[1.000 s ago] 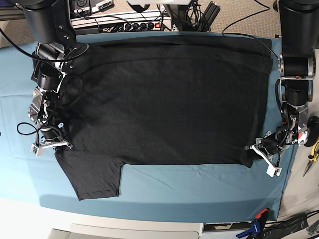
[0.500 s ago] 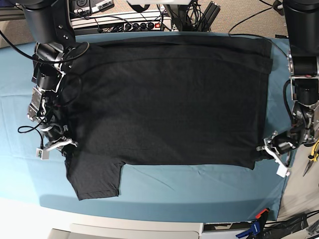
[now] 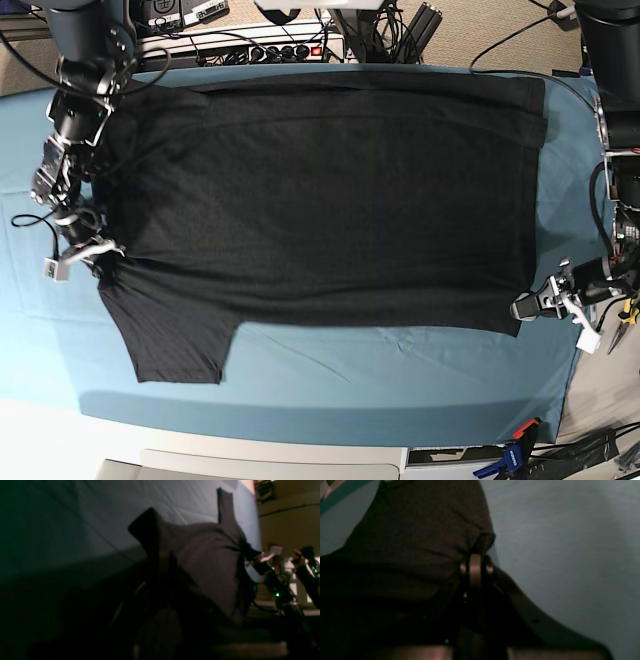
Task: Fold the T-shirt properly
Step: 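Pull the hem with both grippers toward the shoulder edge, folding the shirt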
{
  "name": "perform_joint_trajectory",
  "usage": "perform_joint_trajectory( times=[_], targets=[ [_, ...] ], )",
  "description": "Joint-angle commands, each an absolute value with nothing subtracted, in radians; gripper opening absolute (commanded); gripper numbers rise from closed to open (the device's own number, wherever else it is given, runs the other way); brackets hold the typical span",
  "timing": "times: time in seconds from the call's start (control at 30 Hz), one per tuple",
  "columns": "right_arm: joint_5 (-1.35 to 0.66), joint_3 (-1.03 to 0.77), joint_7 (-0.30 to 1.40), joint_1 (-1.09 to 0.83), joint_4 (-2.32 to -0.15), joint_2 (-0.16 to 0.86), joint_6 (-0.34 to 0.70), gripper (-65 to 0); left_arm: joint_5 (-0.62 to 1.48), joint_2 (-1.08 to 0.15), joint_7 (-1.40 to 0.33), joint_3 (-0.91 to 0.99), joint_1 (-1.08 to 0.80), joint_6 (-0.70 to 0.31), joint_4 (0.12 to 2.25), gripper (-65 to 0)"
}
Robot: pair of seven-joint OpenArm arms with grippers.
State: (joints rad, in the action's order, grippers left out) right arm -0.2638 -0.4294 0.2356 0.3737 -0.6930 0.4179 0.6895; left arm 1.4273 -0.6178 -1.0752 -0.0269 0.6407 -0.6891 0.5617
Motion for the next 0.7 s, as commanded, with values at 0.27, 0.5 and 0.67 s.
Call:
perform_joint_trajectory(
  times=[0.27, 0.5, 0.67],
  targets=[
    [-0.460, -0.431, 0.360, 0.297, -0.905, 0.443, 0.698, -65.0, 1.484, -0.695, -1.232, -0.023, 0.672, -0.698, 0.577, -65.0],
    [-0.633, -0.431, 0.524, 0.208, -1.047, 0.443, 0.698, -65.0, 1.484, -0.738, -1.236, -0.023, 0.643, -0.698, 0.577, -65.0],
    [-0.636, -0.431, 0.525, 0.121, -1.159, 0.443, 0.698, -65.0, 1.484, -0.746, -1.243, -0.007, 0.597, -0.698, 0.577, -65.0]
  ],
)
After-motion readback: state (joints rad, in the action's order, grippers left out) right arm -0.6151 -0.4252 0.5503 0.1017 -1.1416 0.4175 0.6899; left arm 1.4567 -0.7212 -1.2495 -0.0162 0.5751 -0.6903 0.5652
